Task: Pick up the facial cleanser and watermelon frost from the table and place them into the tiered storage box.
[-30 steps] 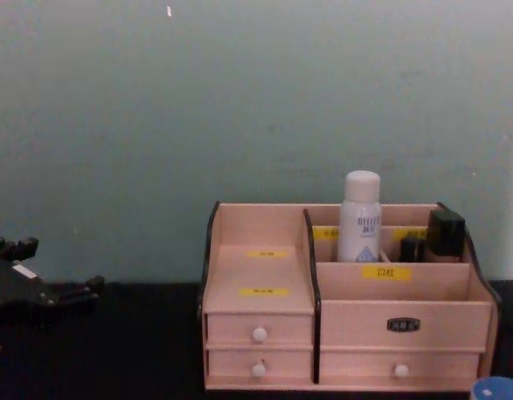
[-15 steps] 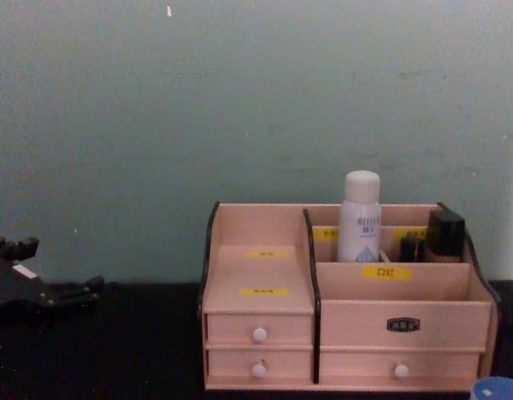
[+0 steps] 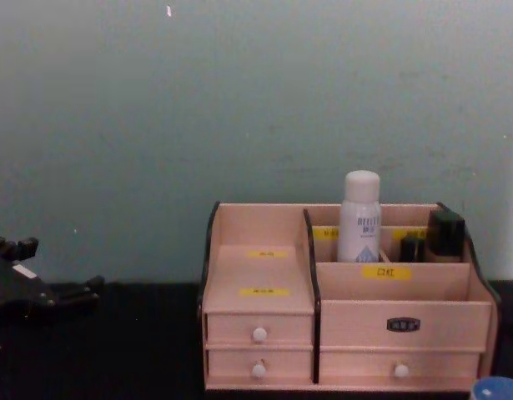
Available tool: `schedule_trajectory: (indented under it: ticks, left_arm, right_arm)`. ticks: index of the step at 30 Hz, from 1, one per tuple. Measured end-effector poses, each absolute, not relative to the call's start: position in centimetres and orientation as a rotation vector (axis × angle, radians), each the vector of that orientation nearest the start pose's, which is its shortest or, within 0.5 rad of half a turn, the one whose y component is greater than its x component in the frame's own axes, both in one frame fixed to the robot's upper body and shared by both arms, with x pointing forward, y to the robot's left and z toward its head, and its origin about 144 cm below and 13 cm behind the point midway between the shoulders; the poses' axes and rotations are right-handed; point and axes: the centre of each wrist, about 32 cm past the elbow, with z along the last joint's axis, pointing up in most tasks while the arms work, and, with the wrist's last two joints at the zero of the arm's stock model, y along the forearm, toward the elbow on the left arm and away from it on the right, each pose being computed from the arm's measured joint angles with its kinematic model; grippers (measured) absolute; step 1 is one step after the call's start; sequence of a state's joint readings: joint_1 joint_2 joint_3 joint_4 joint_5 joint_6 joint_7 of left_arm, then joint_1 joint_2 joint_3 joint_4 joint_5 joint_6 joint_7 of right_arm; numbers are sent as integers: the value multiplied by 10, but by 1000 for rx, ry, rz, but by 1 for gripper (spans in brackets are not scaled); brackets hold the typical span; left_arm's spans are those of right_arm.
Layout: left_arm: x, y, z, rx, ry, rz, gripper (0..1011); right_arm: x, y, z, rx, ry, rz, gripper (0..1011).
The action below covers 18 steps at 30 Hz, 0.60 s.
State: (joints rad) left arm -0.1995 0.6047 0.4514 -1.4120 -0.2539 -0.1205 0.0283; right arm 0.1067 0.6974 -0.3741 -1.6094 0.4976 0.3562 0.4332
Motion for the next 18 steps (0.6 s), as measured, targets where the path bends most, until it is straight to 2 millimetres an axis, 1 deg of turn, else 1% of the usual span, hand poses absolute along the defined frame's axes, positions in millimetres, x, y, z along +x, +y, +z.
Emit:
schedule_trajectory:
  ticks: [1, 2, 5, 18]
  left_arm:
    - [489, 310, 1140, 304, -285, 1248, 1001]
    - [489, 310, 1140, 304, -285, 1248, 1001]
    - [489, 310, 1140, 304, -285, 1248, 1001]
    - [489, 310, 1140, 304, -285, 1248, 1001]
  right_arm:
    - [466, -321, 1175, -463, 223, -833, 826]
    - [466, -321, 1175, -462, 223, -833, 774]
    - [466, -321, 1175, -462, 223, -833, 711]
    - [466, -320, 1176, -461, 223, -833, 707]
